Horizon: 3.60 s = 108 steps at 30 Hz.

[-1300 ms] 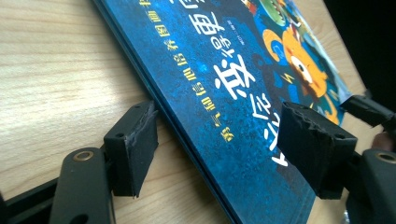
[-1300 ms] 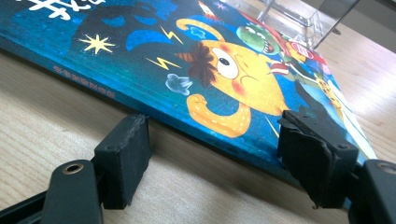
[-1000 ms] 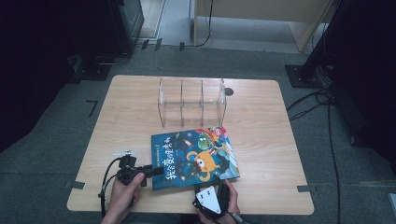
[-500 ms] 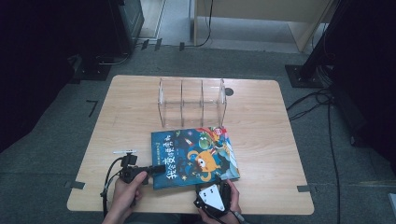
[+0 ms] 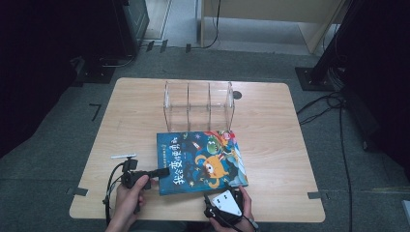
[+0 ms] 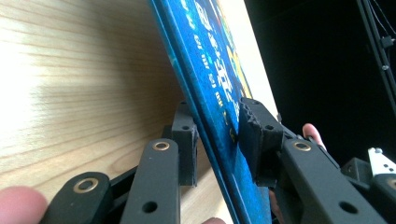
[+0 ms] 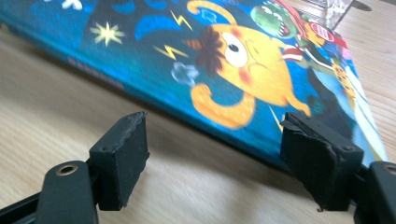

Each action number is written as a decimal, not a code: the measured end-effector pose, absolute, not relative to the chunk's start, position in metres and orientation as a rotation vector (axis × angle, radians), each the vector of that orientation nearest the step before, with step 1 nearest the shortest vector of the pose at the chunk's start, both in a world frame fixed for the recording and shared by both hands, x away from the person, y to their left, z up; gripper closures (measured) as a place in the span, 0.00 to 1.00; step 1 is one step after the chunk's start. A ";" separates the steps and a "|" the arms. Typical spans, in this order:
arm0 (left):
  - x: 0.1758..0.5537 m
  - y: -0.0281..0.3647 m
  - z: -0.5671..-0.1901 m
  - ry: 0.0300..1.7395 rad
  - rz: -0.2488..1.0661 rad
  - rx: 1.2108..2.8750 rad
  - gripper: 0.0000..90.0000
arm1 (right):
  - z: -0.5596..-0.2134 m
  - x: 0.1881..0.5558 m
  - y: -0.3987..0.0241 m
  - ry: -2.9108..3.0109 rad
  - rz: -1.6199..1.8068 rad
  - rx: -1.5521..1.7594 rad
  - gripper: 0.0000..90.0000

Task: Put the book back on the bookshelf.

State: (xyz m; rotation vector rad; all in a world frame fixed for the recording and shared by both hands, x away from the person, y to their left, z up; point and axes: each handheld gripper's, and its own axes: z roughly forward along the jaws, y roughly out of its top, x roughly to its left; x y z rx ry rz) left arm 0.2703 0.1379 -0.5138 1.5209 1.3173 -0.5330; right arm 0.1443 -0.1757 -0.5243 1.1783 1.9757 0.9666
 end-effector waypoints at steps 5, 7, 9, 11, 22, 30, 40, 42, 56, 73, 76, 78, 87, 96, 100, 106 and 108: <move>0.270 0.137 -0.510 1.314 -0.520 1.535 0.77 | -0.515 0.140 -0.190 1.950 1.033 1.194 0.26; 0.270 0.137 -0.509 1.322 -0.507 1.548 0.77 | -0.508 0.139 -0.196 1.923 1.071 1.198 0.28; 0.271 0.137 -0.508 1.320 -0.505 1.557 0.76 | -0.503 0.142 -0.204 1.897 1.081 1.201 0.30; 0.271 0.137 -0.506 1.318 -0.506 1.559 0.77 | -0.501 0.145 -0.211 1.880 1.079 1.212 0.32; 0.274 0.135 -0.494 1.312 -0.507 1.579 0.78 | -0.487 0.196 -0.273 1.754 1.049 1.510 0.65; 0.280 0.134 -0.481 1.310 -0.505 1.625 0.78 | -0.503 0.234 -0.283 1.834 0.960 1.671 0.77; 0.286 0.134 -0.471 1.314 -0.514 1.664 0.78 | -0.511 0.241 -0.278 1.878 0.999 1.728 0.83; 0.287 0.135 -0.466 1.312 -0.507 1.670 0.78 | -0.513 0.241 -0.280 1.855 1.000 1.744 0.82; 0.293 0.137 -0.454 1.318 -0.493 1.712 0.79 | -0.518 0.243 -0.279 1.847 1.017 1.770 0.97; 0.298 0.126 -0.437 1.271 -0.537 1.751 0.78 | -0.519 0.238 -0.271 1.929 1.073 1.740 1.00; 0.300 0.128 -0.429 1.277 -0.548 1.767 0.80 | -0.519 0.237 -0.269 1.949 1.088 1.733 1.00; 0.303 0.129 -0.423 1.279 -0.562 1.784 0.80 | -0.519 0.237 -0.268 1.965 1.102 1.720 0.98; 0.318 0.130 -0.404 1.308 -0.627 1.808 0.85 | -0.516 0.238 -0.279 1.955 1.134 1.700 0.64; 0.328 0.124 -0.383 1.343 -0.606 1.878 0.86 | -0.511 0.241 -0.315 1.865 0.949 1.679 0.46; 0.332 0.121 -0.370 1.354 -0.587 1.906 0.87 | -0.513 0.241 -0.332 1.833 0.848 1.643 0.42; 0.339 0.122 -0.357 1.379 -0.586 1.932 0.88 | -0.516 0.241 -0.353 1.811 0.815 1.684 0.32; 0.342 0.124 -0.354 1.387 -0.588 1.941 0.89 | -0.519 0.241 -0.355 1.826 0.805 1.694 0.27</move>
